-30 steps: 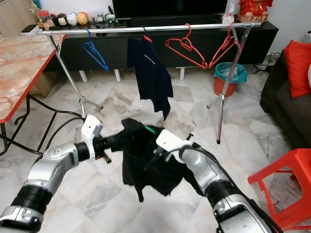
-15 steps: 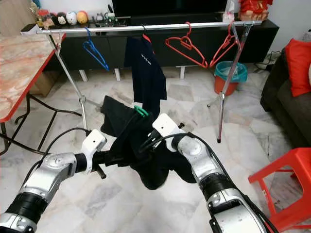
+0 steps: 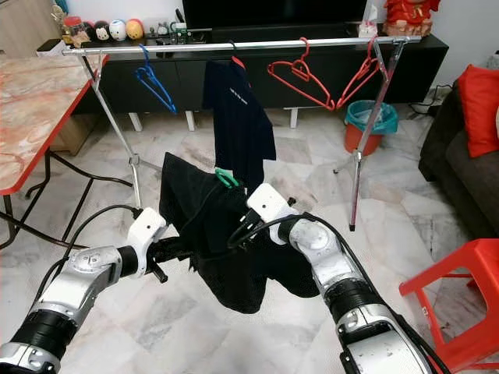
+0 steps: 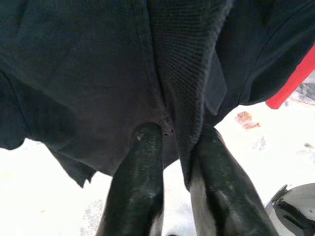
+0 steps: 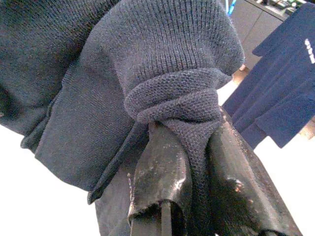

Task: Hang hanger

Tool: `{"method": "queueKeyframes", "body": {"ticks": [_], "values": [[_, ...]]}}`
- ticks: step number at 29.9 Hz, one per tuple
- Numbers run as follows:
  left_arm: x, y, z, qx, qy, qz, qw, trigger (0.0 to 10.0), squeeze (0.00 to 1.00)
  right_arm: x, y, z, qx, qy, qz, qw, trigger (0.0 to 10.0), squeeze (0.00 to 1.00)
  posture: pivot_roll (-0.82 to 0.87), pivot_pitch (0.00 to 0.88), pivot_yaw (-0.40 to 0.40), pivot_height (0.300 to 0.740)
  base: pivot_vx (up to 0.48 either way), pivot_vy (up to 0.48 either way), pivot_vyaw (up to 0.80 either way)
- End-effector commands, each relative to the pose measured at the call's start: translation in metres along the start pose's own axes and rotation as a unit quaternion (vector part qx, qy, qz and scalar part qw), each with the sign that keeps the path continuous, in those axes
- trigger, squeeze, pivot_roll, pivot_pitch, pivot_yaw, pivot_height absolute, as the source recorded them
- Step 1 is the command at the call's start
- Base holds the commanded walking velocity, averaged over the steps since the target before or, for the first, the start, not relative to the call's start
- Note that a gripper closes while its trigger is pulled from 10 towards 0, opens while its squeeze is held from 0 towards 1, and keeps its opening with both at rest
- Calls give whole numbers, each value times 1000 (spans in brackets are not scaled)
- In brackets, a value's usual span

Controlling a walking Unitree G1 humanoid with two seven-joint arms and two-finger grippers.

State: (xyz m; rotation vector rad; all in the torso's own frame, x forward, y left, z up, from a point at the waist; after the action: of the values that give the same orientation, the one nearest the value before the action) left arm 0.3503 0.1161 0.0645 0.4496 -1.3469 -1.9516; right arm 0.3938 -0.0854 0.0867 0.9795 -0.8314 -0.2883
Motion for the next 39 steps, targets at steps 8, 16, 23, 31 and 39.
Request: {"method": "queueKeyframes", "body": {"ticks": [8,16,23,31,39], "values": [[-12,17,20,34,19,-36,999,10000,1000,-6,-7,11,6,32,29,999,10000,0,-19,0,64,740,0,0,0],[-18,17,39,36,25,-44,998,10000,1000,-16,-35,22,-39,63,49,996,10000,0,-19,0,62,740,0,0,0],[-18,31,38,69,31,-49,996,10000,1000,-46,-29,35,11,157,42,987,10000,0,-15,0,60,740,0,0,0],[16,31,31,58,-61,-76,994,10000,0,-67,-36,58,22,238,40,970,10000,0,-27,0,53,740,0,0,0],[24,23,44,21,-123,-66,990,10000,1000,-60,-44,68,5,252,53,966,10000,0,-31,3,58,740,0,0,0]]}}
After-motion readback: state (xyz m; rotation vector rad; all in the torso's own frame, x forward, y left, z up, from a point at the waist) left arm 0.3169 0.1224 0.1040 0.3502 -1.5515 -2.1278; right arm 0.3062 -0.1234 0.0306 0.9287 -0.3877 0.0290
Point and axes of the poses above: a point about 5 cm out from each wrist's last joint towards the gripper, its own z axis pointing back from the gripper into the wrist, its own y axis along the axis of the wrist's last joint, x = y × z, the point moved 6 cm from there along -z, pointing out of the wrist towards the gripper, and after that the axes turned 9 degrees about z, right-handed, at the moved point
